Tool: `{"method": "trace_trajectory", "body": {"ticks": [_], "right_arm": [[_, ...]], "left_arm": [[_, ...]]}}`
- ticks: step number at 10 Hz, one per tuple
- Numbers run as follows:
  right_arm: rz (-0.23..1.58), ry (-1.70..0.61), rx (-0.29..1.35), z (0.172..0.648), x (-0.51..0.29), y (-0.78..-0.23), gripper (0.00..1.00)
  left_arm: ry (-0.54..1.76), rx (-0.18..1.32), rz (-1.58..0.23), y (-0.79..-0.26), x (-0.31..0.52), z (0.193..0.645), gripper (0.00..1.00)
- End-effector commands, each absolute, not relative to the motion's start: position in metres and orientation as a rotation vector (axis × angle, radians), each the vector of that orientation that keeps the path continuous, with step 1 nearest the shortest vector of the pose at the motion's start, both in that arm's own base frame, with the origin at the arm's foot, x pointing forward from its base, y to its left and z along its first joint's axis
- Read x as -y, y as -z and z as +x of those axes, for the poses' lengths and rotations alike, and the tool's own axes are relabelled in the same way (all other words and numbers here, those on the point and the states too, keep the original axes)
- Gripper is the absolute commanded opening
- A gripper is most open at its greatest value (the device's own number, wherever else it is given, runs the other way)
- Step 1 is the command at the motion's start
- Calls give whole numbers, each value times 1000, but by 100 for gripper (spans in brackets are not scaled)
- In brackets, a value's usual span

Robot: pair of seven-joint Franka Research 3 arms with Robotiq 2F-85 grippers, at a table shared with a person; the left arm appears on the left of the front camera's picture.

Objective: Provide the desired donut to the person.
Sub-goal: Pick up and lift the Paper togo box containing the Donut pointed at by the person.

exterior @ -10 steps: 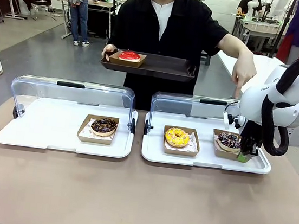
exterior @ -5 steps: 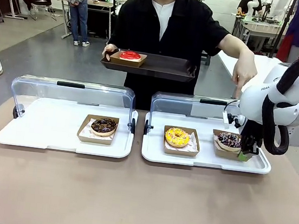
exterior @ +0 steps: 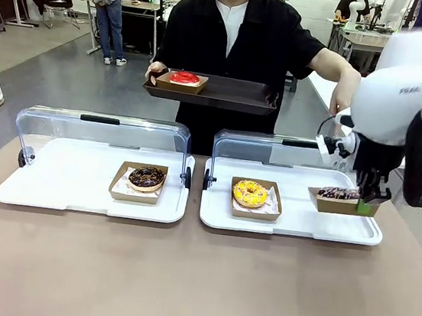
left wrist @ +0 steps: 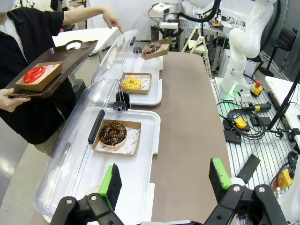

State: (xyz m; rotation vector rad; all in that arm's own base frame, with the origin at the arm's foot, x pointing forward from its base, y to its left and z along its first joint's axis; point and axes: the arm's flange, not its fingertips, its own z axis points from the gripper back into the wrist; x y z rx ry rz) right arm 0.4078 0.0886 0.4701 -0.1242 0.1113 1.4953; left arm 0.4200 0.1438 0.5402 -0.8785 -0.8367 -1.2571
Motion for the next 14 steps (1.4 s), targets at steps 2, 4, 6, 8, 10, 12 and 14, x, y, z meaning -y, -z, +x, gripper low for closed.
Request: {"method": "trace_trajectory", "body": {"ticks": [2, 4, 6, 8, 10, 12, 14], "right_arm": [[-213, -1482, -96, 352, -114, -535, 0], [-229, -1464, -64, 336, -127, -594, 0], [-167, -1387, -60, 360, -131, -642, 0], [-112, -1329, -47, 402, -128, -676, 0], [-59, -1336, -41, 445, -121, -679, 0], [-55, -1338, -39, 468, -118, -673, 0], [-98, -1327, -35, 453, -116, -666, 0]], "left_arm": [[1257, 840, -877, -541, -144, 419, 98], [1257, 840, -877, -541, -144, 419, 98], [1257, 840, -877, -541, -144, 419, 98], [1257, 840, -877, -541, -144, 419, 98], [1257, 840, -877, -541, -144, 419, 98], [1257, 840, -877, -541, -144, 419, 98], [1257, 840, -877, -541, -144, 419, 98]]}}
